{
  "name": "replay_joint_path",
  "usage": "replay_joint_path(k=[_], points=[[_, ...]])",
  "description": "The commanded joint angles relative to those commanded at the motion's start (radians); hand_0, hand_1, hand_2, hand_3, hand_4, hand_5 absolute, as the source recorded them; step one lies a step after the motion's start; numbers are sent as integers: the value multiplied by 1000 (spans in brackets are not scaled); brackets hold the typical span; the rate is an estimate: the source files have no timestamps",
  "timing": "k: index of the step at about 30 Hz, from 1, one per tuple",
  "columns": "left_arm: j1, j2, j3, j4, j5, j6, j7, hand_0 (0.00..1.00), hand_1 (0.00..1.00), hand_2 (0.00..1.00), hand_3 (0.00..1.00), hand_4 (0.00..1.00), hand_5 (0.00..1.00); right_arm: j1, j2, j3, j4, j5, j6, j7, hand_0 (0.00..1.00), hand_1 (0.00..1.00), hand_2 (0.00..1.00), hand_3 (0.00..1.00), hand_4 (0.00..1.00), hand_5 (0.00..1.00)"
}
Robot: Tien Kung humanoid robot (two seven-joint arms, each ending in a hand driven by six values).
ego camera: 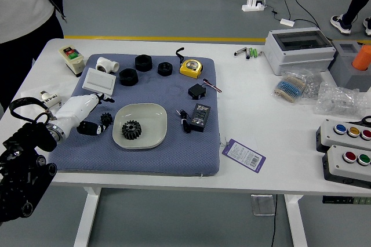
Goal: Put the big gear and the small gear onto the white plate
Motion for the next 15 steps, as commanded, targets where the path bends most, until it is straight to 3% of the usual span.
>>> replay_joint_path(k=[9,10,15], points=[[-20,-4,2,38,0,0,-2,697,718,763,719,773,2,2,-2,1,0,2,-1,1,710,709,734,563,793,650],[-21,-4,1,39,0,0,-2,614,620,633,637,700,2,2,-2,1,0,3,-1,1,710,709,734,562,793,650],[-26,-5,3,48,0,-7,1,614,620,633,637,700,2,3,-2,3,0,2,-1,1,710,709,734,562,793,650]])
